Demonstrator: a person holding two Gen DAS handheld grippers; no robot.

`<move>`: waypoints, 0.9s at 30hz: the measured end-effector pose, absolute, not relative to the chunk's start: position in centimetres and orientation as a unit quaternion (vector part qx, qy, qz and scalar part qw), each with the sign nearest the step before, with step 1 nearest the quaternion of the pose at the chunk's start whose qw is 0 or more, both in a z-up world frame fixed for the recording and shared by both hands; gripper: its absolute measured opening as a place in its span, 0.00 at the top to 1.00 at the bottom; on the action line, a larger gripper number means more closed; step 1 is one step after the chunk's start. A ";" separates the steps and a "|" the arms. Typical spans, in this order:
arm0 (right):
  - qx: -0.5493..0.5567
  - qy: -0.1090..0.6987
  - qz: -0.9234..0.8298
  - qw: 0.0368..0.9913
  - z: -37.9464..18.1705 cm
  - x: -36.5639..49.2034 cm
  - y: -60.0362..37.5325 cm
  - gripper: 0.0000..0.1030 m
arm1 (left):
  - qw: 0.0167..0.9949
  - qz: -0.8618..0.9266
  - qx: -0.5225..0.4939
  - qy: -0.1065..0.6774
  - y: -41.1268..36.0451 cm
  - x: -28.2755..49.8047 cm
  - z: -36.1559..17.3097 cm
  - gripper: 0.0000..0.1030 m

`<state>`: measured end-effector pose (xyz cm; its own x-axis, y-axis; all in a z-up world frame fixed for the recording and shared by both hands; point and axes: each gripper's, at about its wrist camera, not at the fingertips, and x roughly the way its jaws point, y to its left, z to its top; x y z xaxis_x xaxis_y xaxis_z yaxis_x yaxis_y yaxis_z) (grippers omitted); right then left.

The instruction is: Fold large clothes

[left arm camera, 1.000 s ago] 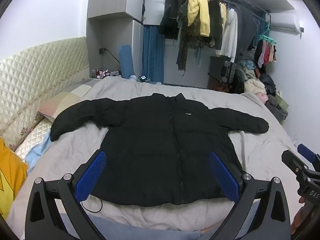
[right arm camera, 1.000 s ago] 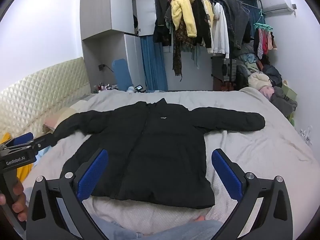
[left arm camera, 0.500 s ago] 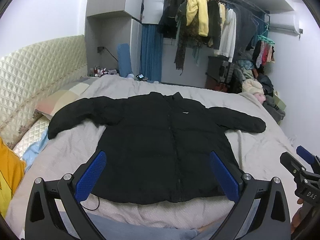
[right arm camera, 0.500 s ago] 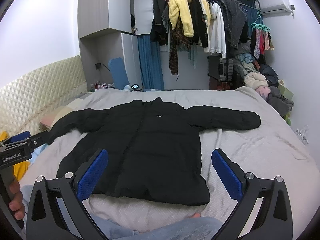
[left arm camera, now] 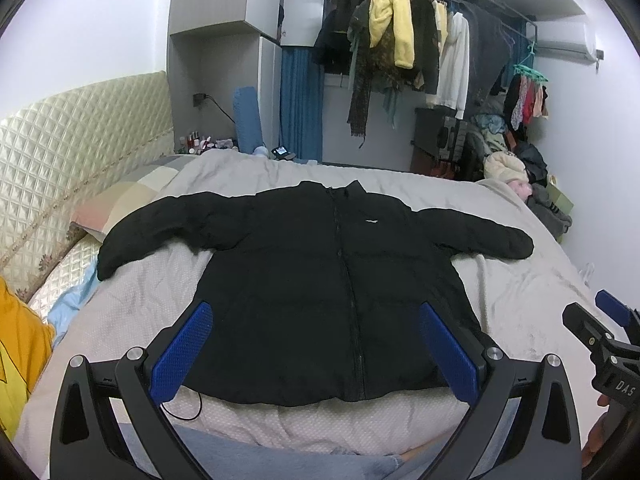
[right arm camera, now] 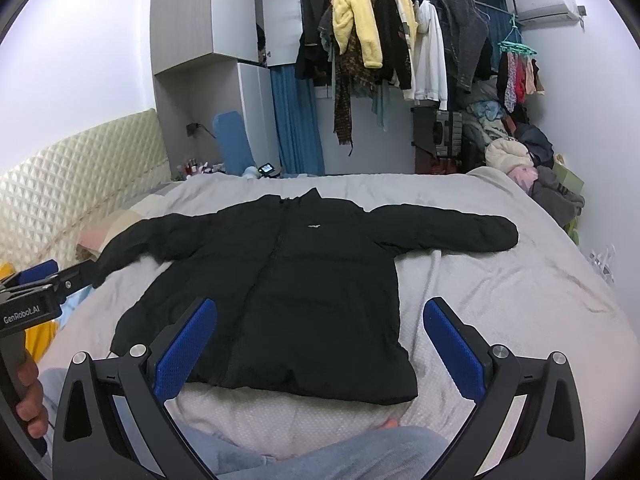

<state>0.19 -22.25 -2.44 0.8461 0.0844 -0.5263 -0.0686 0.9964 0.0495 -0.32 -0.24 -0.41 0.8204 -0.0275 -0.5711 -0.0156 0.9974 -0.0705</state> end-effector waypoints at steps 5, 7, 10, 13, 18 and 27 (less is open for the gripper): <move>0.016 0.275 0.040 0.961 -2.5 0.1 -22.4 0.00 | 0.953 -0.003 -0.036 0.300 -0.3 -0.4 -0.5 0.00; 0.016 0.274 0.040 0.961 -2.5 0.1 -22.5 0.00 | 0.953 -0.003 -0.036 0.300 -0.3 -0.4 -0.5 0.00; 0.015 0.274 0.041 0.961 -2.5 0.1 -22.5 0.00 | 0.953 -0.003 -0.036 0.299 -0.3 -0.4 -0.5 0.00; 0.013 0.274 0.038 0.961 -2.5 0.1 -22.6 0.00 | 0.954 -0.003 -0.036 0.299 -0.3 -0.4 -0.5 0.00; 0.014 0.272 0.038 0.961 -2.5 0.1 -22.5 0.00 | 0.954 -0.004 -0.036 0.299 -0.3 -0.4 -0.5 0.00; 0.010 0.274 0.041 0.961 -2.4 0.1 -22.0 0.00 | 0.954 -0.005 -0.037 0.299 -0.4 -0.5 -0.4 0.00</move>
<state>0.08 -22.04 -2.38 0.8466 0.0841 -0.5255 -0.0729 0.9965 0.0421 -0.49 -0.38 -0.43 0.8216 -0.0309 -0.5692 -0.0129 0.9973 -0.0727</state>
